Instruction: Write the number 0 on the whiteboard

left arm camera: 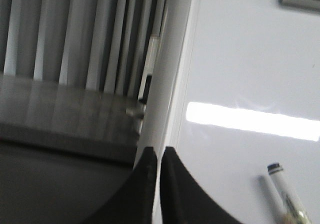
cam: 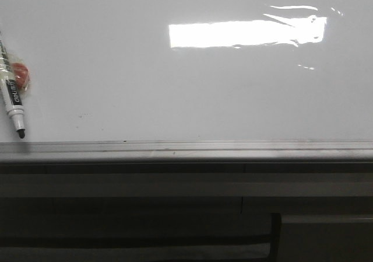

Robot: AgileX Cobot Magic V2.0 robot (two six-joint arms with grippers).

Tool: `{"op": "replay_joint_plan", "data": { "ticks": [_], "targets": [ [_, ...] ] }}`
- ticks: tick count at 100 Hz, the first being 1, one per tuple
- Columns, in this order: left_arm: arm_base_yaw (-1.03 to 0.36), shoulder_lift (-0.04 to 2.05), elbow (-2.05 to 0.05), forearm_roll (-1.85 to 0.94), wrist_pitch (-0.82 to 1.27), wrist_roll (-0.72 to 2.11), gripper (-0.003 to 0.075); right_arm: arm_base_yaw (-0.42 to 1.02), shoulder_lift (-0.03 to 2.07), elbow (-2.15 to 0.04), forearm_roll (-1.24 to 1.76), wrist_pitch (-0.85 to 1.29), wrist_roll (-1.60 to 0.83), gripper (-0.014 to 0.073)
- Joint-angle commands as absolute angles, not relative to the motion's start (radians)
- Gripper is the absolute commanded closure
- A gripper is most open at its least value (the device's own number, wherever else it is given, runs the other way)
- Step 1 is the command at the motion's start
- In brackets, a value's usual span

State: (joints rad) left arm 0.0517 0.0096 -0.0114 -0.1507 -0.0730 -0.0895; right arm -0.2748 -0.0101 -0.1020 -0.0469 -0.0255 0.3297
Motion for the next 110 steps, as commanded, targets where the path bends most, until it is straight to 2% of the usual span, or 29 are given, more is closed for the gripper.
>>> {"op": "replay_joint_plan", "data": {
  "ticks": [1,8,12,28,38,48,55,60,72,79,92,100,110],
  "targets": [
    [0.053,0.088,-0.095,-0.259,0.015,-0.098,0.074,-0.263,0.009,-0.263,-0.046,0.217,0.351,0.0662],
    [0.053,0.179,-0.142,-0.378,0.063,-0.098,0.074,-0.252,0.067,-0.382,-0.019,0.407,0.351,0.0662],
    [0.053,0.219,-0.156,-0.414,0.042,-0.098,0.074,-0.248,0.095,-0.42,-0.018,0.437,0.351,0.0662],
    [0.053,0.375,-0.164,-0.478,-0.149,-0.098,0.0739,-0.241,0.14,-0.464,-0.02,0.336,0.351,0.0662],
    [0.036,0.446,-0.179,-0.448,-0.106,-0.098,0.0738,-0.241,0.14,-0.464,0.021,0.313,0.351,0.0662],
    [-0.046,0.505,-0.209,-0.423,-0.058,-0.098,0.072,-0.241,0.14,-0.464,0.025,0.321,0.347,0.0662],
    [-0.145,0.536,-0.232,-0.414,-0.058,-0.086,0.065,-0.241,0.14,-0.464,0.023,0.34,0.308,0.0662],
    [-0.23,0.564,-0.247,-0.37,-0.063,-0.067,0.0573,-0.224,0.14,-0.464,0.023,0.366,0.273,0.0662],
    [-0.46,0.619,-0.254,-0.318,-0.101,-0.067,0.0328,-0.147,0.146,-0.455,0.015,0.411,0.266,0.0662],
    [-0.558,0.656,-0.254,-0.318,-0.162,-0.067,0.0253,-0.089,0.147,-0.442,-0.008,0.411,0.266,0.0662],
    [-0.7,0.725,-0.254,-0.32,-0.268,-0.067,0.0279,0.035,0.147,-0.43,-0.076,0.456,0.266,0.0662],
    [-0.732,0.784,-0.254,-0.341,-0.304,-0.067,0.0316,0.085,0.147,-0.429,-0.08,0.478,0.266,0.0662],
    [-0.735,0.86,-0.254,-0.389,-0.37,-0.067,0.0318,0.123,0.147,-0.429,-0.085,0.466,0.266,0.0662]
  ]
}}
